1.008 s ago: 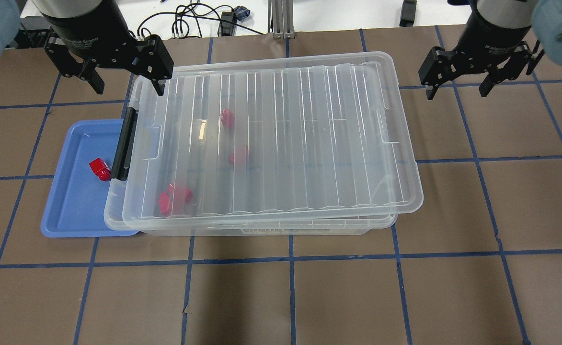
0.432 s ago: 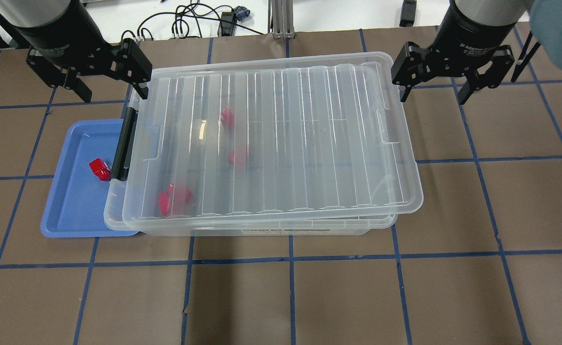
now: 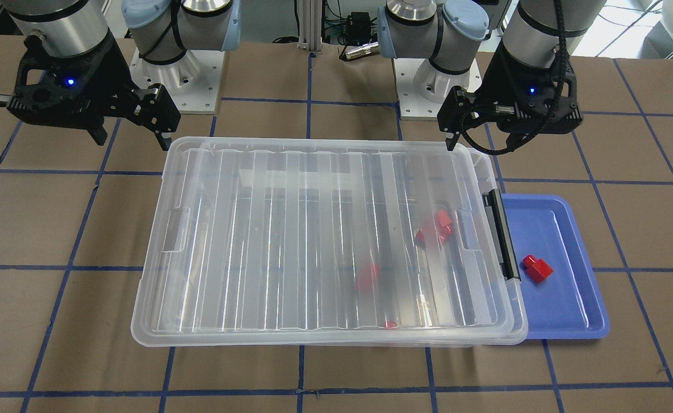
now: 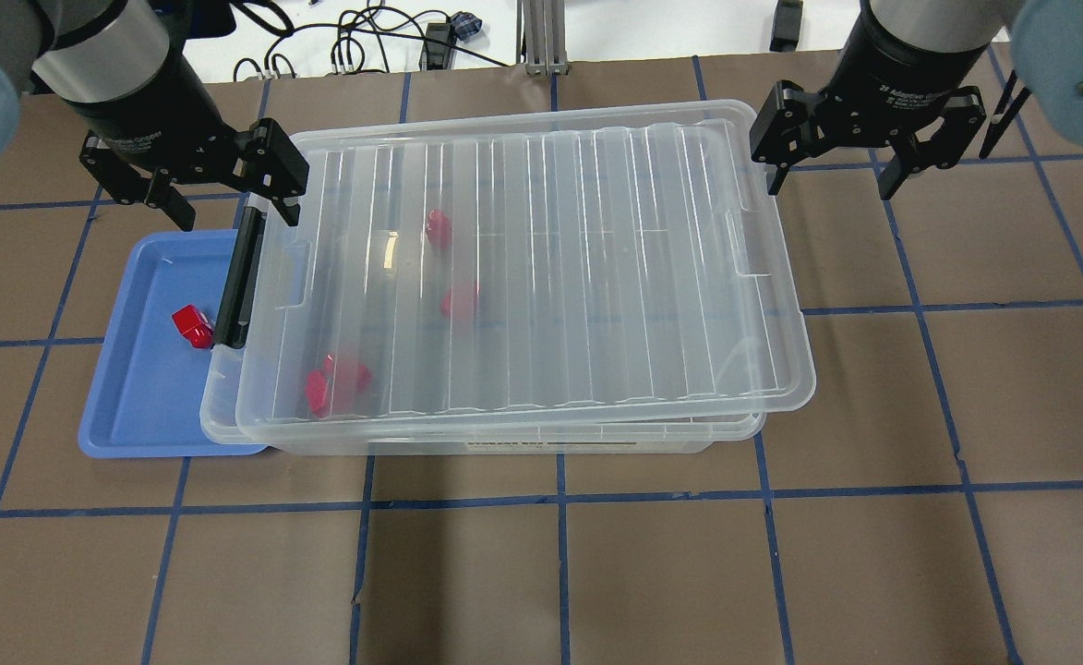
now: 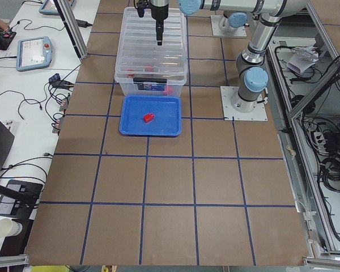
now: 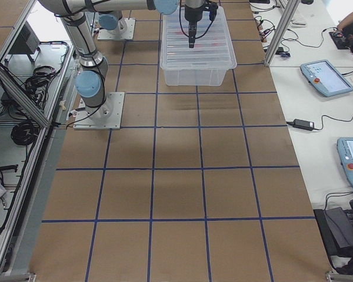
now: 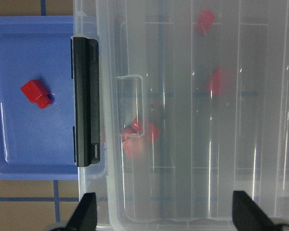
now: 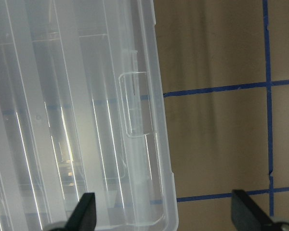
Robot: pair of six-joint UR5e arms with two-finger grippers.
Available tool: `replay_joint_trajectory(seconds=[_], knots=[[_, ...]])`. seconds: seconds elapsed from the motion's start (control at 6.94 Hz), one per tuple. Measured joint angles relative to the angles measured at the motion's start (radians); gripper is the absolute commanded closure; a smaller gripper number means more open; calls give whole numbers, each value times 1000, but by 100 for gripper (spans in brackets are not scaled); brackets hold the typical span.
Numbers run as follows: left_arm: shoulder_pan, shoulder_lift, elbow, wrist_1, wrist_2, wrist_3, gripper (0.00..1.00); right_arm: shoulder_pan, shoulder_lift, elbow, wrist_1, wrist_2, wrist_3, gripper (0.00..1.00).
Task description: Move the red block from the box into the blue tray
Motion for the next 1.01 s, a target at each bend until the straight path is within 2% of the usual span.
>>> replay_joint_trajectory(seconds=[0.58, 1.01], knots=[[-1, 5, 9, 0, 8, 0, 0, 0, 0, 3, -1, 1, 0, 0], [-2, 9, 9, -1, 50, 2, 0, 0, 0, 3, -1, 2, 1, 0]])
